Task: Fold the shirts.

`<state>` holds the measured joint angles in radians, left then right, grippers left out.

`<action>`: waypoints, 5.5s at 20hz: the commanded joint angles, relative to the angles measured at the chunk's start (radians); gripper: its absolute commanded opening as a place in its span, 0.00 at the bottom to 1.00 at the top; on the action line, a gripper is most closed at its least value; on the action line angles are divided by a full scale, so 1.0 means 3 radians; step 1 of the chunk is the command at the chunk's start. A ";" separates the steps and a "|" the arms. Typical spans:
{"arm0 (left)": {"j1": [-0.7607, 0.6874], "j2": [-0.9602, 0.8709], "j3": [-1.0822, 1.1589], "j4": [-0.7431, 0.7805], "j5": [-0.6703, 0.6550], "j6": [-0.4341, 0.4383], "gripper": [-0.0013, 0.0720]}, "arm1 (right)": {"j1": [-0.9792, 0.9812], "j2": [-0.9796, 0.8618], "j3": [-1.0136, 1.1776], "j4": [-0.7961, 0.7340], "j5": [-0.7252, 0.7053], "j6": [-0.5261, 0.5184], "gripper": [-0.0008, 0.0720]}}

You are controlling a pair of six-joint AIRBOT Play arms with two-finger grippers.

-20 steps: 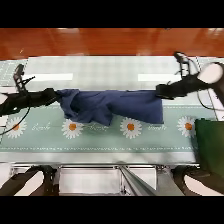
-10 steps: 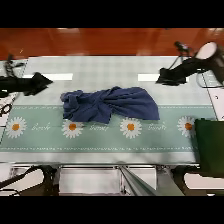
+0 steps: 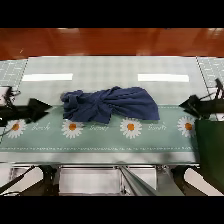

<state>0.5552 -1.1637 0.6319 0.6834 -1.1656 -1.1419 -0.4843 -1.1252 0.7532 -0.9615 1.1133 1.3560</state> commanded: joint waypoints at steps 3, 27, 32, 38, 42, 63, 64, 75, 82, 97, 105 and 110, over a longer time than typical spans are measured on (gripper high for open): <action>-0.0604 -0.0111 -0.0392 -0.0309 0.0310 0.0275 0.71 | -0.0131 0.0125 -0.0528 0.0404 -0.0072 -0.0376 0.58; -0.1083 -0.0257 0.0188 -0.0436 0.0506 0.0273 0.06 | 0.1164 -0.1677 0.0865 0.0674 -0.0238 -0.0257 0.58; -0.1083 -0.0257 0.0188 -0.0437 0.0534 0.0273 0.06 | 0.1322 -0.1742 0.1101 0.0675 -0.0249 -0.0228 0.26; -0.0880 -0.0148 0.0872 -0.0729 0.0207 0.0272 0.06 | 0.1219 -0.1428 0.1843 0.0567 0.0367 -0.0212 0.04; -0.0690 0.0127 0.1920 -0.1143 0.0156 0.0163 0.05 | 0.1139 -0.0806 0.2869 0.0296 0.0573 -0.0078 0.04; -0.0589 0.1695 0.3232 0.0629 -0.0050 -0.0671 0.05 | 0.1150 0.1967 0.2598 -0.1278 0.1727 0.0629 0.04; -0.0697 0.1640 0.3076 0.0628 -0.0261 -0.0748 0.05 | 0.1150 0.1981 0.2279 -0.1153 0.1685 0.0629 0.04; -0.1784 -0.0526 0.1709 0.0271 0.0773 -0.0685 0.06 | 0.1146 0.0229 0.0642 -0.0908 -0.0019 0.0348 0.04; -0.1768 -0.1589 0.2331 -0.0448 0.0315 -0.0679 0.71 | 0.1138 -0.1237 0.1455 -0.0567 0.0023 0.0608 0.39; -0.0519 0.0043 0.0192 0.0039 -0.0224 -0.0463 0.71 | -0.0387 -0.0090 -0.0385 0.0211 0.0008 -0.0139 0.57; -0.1348 -0.0320 -0.0014 -0.0163 0.0515 -0.0459 0.71 | -0.0326 -0.0090 -0.0398 0.0553 0.0103 -0.0351 0.57; -0.1680 -0.0529 0.0005 -0.0484 0.0964 -0.0459 0.71 | -0.0326 -0.0090 -0.0398 0.0553 0.0156 -0.0379 0.57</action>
<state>0.1081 -1.2877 0.6331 0.5831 -0.9676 -1.2800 -0.5816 -1.1530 0.6357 -0.8036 1.1503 1.2526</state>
